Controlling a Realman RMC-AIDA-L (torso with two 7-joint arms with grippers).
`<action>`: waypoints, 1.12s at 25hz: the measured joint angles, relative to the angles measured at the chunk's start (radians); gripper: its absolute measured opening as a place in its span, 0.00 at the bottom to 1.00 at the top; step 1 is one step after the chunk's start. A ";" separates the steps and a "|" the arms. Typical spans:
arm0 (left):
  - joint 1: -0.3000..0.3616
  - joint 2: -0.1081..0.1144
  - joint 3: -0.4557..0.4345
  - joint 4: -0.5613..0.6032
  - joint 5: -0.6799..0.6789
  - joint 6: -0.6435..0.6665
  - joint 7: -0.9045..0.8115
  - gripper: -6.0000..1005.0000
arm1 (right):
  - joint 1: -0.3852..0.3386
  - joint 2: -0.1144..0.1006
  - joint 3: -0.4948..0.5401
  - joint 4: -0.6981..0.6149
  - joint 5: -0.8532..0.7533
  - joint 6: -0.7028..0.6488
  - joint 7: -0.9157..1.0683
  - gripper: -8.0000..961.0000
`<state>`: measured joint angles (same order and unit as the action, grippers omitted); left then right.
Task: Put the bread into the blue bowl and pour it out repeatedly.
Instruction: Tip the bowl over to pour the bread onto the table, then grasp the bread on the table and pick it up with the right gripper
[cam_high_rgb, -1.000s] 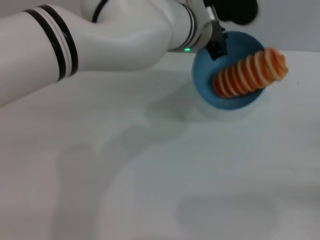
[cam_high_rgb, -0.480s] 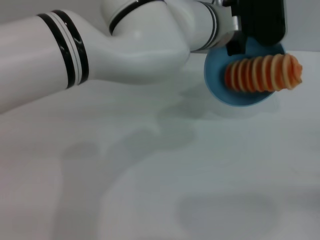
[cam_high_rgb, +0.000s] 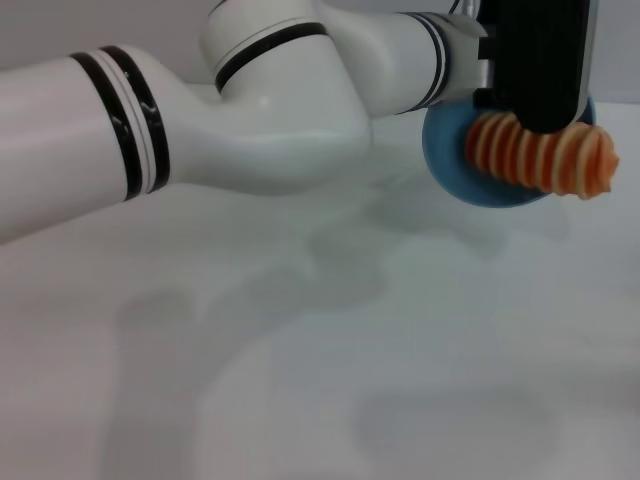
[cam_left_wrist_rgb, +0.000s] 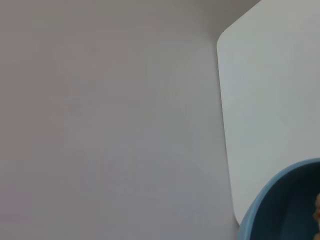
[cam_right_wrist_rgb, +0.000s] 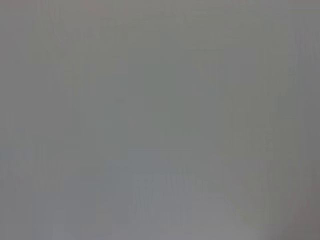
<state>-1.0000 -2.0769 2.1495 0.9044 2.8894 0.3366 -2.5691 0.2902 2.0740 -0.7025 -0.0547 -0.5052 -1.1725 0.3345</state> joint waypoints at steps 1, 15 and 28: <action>0.004 0.000 -0.001 0.000 0.000 -0.011 0.020 0.01 | 0.001 0.000 0.000 -0.002 0.000 0.000 -0.001 0.54; 0.083 0.000 -0.045 -0.002 -0.002 -0.193 0.139 0.01 | 0.013 -0.002 0.000 -0.004 0.001 0.006 0.002 0.54; 0.163 0.003 -0.171 -0.004 -0.061 -0.216 -0.271 0.01 | 0.055 -0.011 -0.016 -0.107 -0.401 0.125 0.547 0.54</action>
<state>-0.8374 -2.0744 1.9780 0.9009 2.8284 0.1201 -2.8406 0.3454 2.0626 -0.7187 -0.1614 -0.9058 -1.0478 0.8816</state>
